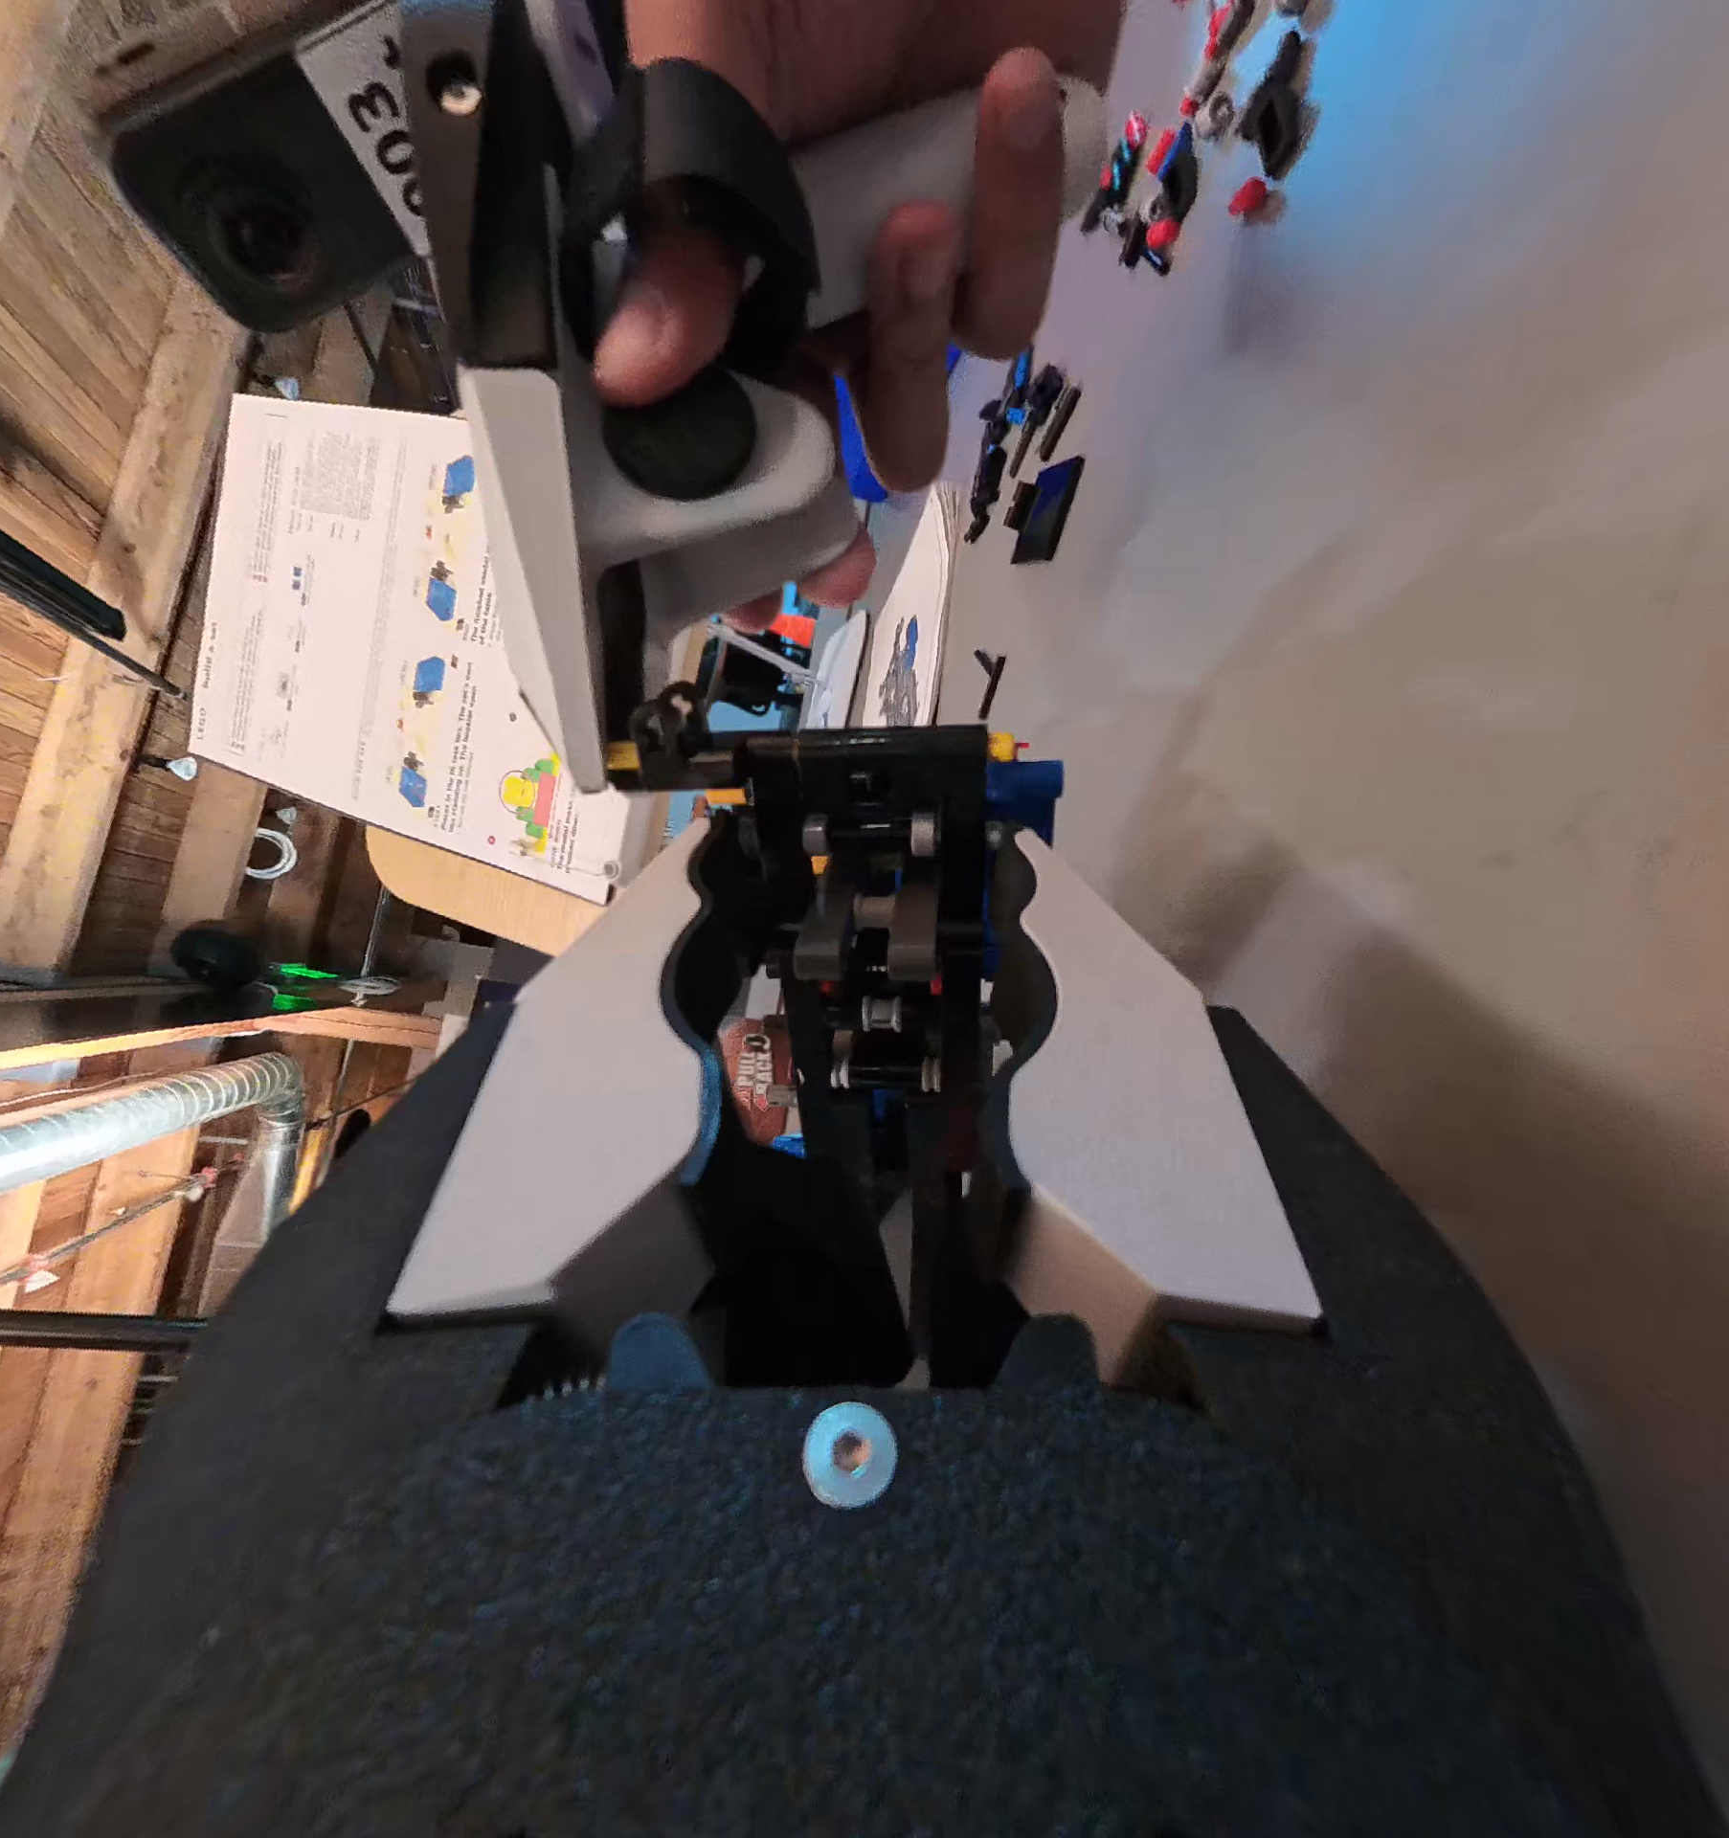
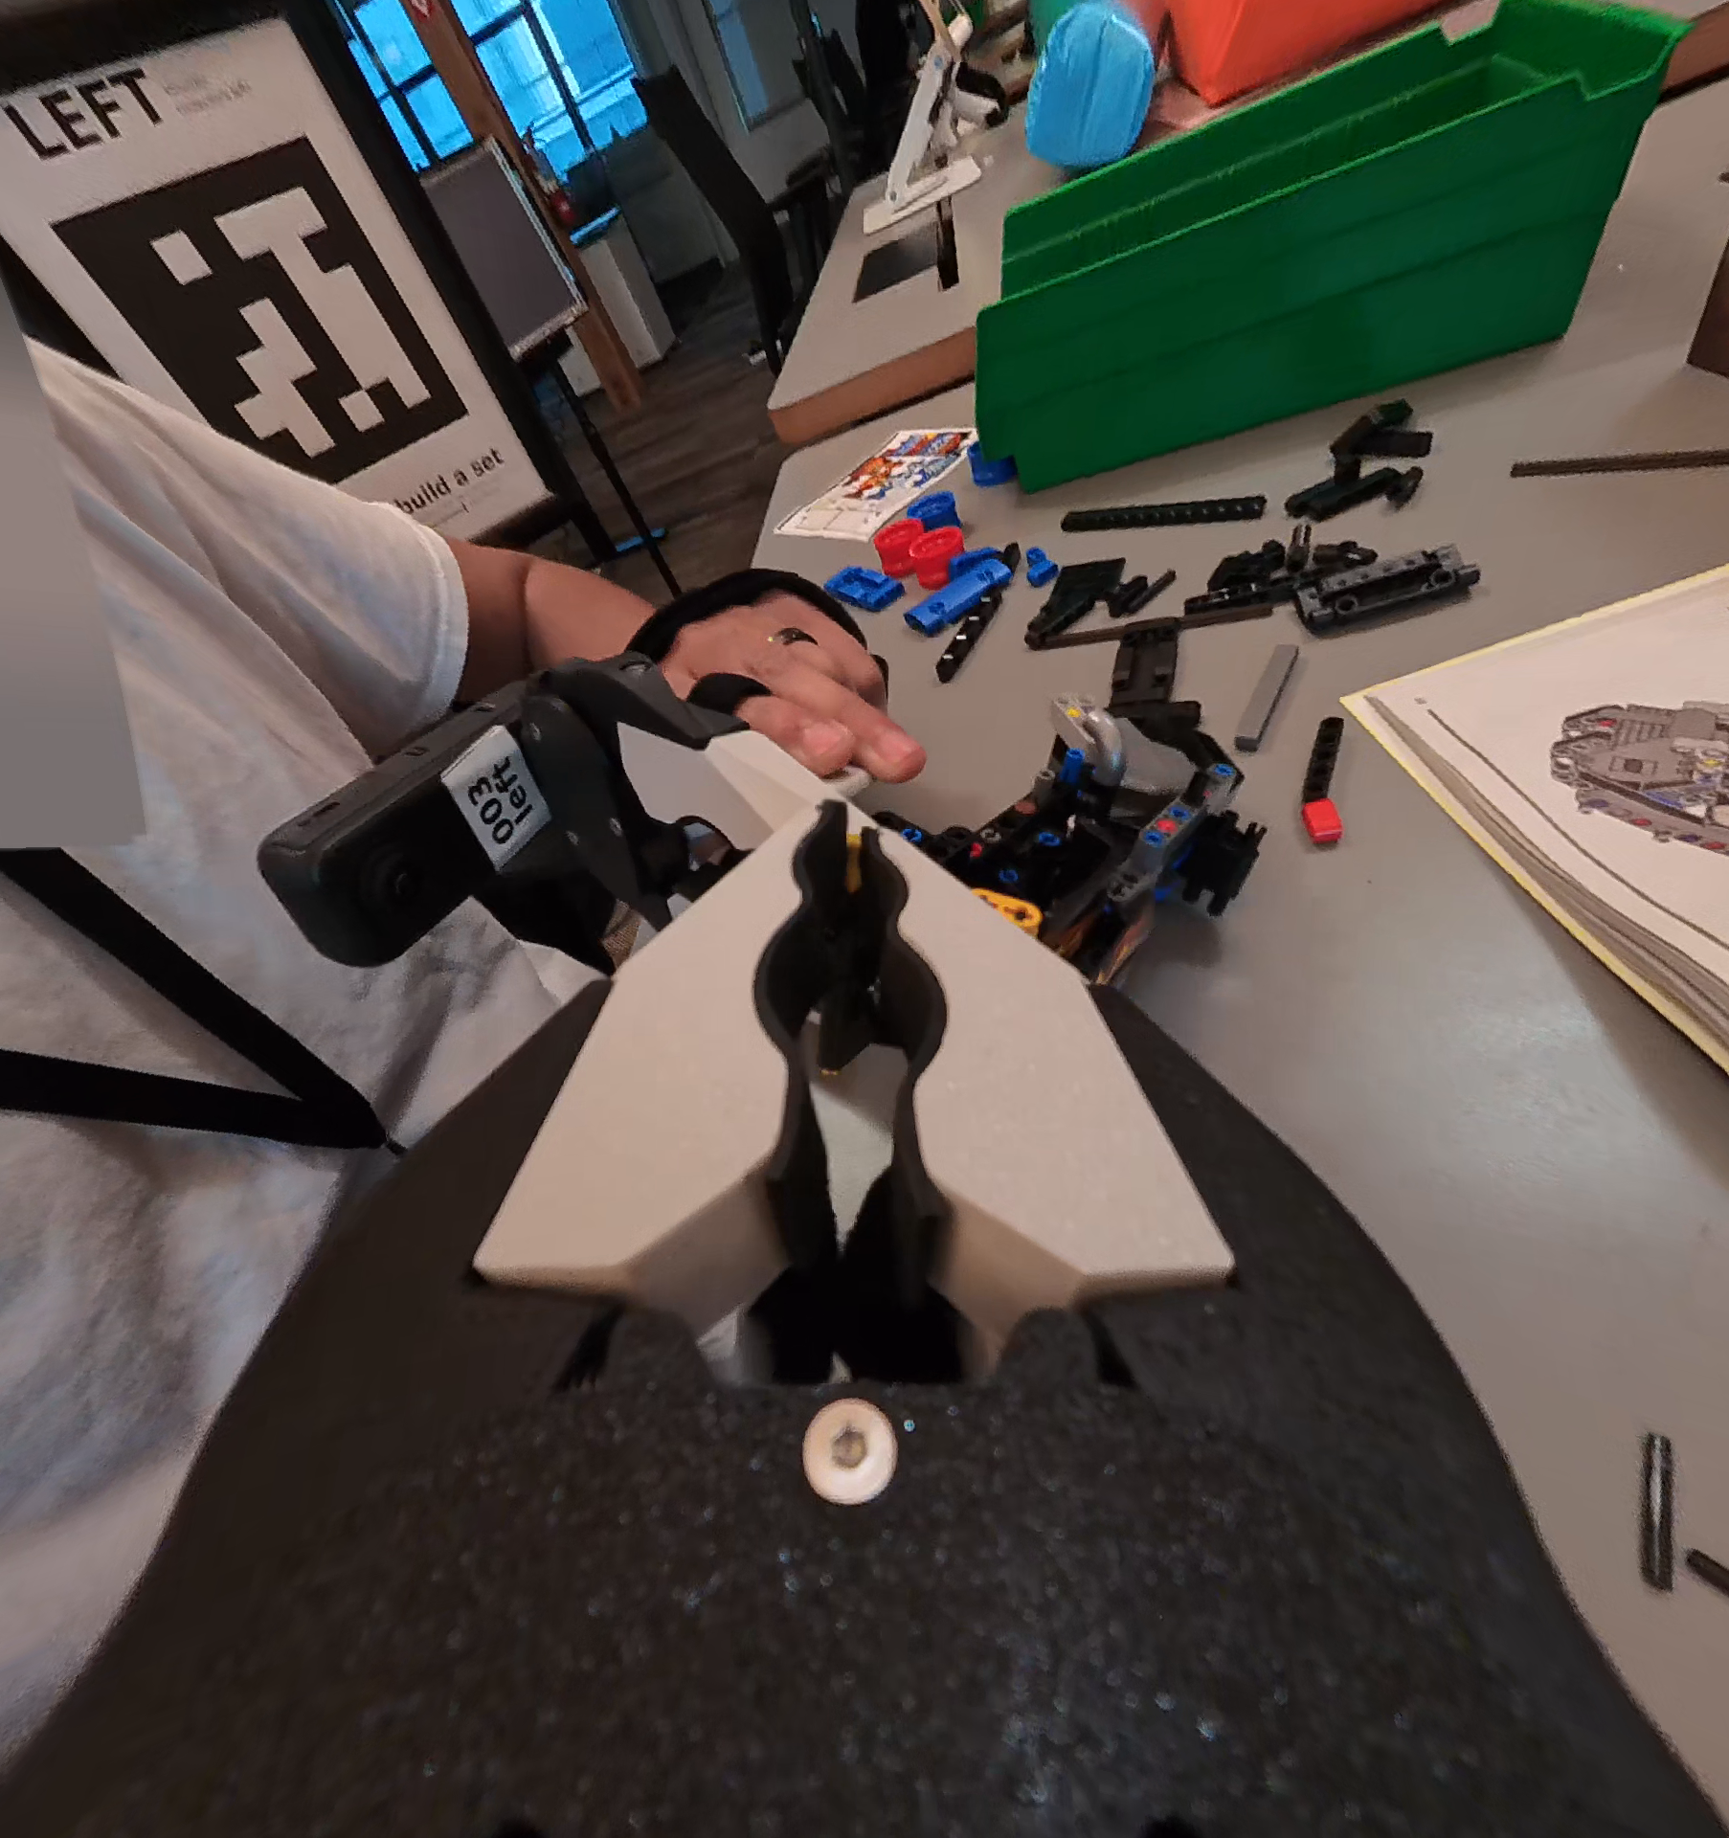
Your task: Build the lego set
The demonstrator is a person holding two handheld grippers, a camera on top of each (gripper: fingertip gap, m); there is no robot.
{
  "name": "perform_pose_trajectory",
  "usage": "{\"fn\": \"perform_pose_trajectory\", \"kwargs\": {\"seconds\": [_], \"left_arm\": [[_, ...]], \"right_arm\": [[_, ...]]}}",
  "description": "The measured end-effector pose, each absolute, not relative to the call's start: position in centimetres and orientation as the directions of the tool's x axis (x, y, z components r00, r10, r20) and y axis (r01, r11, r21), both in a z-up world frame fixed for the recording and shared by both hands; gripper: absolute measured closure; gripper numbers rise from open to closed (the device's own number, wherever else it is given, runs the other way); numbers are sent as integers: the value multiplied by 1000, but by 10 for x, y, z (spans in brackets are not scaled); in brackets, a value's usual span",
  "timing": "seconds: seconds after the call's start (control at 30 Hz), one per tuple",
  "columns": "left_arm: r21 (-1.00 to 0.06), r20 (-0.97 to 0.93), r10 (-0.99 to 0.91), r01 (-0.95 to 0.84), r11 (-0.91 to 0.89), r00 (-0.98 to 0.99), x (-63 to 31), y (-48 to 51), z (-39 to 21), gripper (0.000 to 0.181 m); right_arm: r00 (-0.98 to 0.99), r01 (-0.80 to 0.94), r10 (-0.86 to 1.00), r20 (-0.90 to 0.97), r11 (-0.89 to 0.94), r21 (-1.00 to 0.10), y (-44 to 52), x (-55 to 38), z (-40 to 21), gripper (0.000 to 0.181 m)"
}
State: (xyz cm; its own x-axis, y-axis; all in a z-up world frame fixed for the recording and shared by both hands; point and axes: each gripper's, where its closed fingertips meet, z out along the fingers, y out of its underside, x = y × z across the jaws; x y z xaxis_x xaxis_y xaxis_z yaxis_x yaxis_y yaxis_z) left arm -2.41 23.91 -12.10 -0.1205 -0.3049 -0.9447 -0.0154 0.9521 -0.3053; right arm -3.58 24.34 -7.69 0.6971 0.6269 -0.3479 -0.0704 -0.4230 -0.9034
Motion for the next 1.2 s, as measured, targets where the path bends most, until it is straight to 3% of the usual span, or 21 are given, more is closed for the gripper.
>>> {"fn": "perform_pose_trajectory", "kwargs": {"seconds": [0.17, 0.3, 0.37, 0.43, 0.6, 0.67, 0.73, 0.8, 0.87, 0.9, 1.0, 1.07, 1.13, 1.2], "left_arm": [[-230, -965, -231, -21, 973, -126, -20, 242, -128, 132], [-223, -965, -226, -37, 974, -133, -19, 243, -131, 132], [-224, -961, -226, -30, 974, -161, -19, 237, -136, 133], [-209, -958, -209, -24, 978, -195, -20, 230, -143, 133], [-174, -964, -171, -3, 985, -206, -21, 220, -146, 133], [-168, -964, -164, -1, 986, -210, -21, 218, -146, 132], [-153, -967, -148, 6, 988, -209, -21, 218, -147, 132], [-135, -968, -127, 20, 991, -215, -22, 218, -148, 132], [-107, -970, -98, 28, 994, -224, -24, 220, -148, 133], [-71, -972, -61, 36, 997, -226, -25, 222, -148, 132], [51, -968, 61, 51, 997, -241, -27, 228, -150, 132], [110, -958, 127, 78, 991, -259, -28, 229, -148, 133], [176, -934, 197, 95, 980, -299, -30, 231, -148, 133], [220, -913, 251, 130, 967, -323, -31, 228, -148, 133]], "right_arm": [[724, -18, 619, -303, -422, -906, 244, -29, -82, 175], [786, 134, 607, -120, -355, -925, 242, -9, -85, 146], [787, 196, 616, -37, -306, -931, 238, -4, -85, 121], [762, 186, 646, -55, -300, -936, 228, -11, -84, 104], [717, 180, 637, -283, -561, -808, 194, -17, -98, 156], [781, 230, 589, -206, -579, -783, 197, -6, -99, 178], [822, 276, 568, -48, -470, -838, 206, 3, -86, 179], [834, 233, 551, -28, -399, -887, 208, 0, -77, 171], [776, 203, 629, -31, -296, -933, 202, -18, -77, 122], [770, 204, 637, -29, -290, -935, 200, -22, -82, 119], [768, 271, 640, 18, -299, -915, 198, -36, -96, 122], [776, 366, 623, 101, -313, -876, 196, -37, -101, 156], [793, 423, 581, 185, -307, -852, 196, -34, -95, 172], [800, 398, 584, 139, -344, -851, 195, -36, -87, 168]]}}
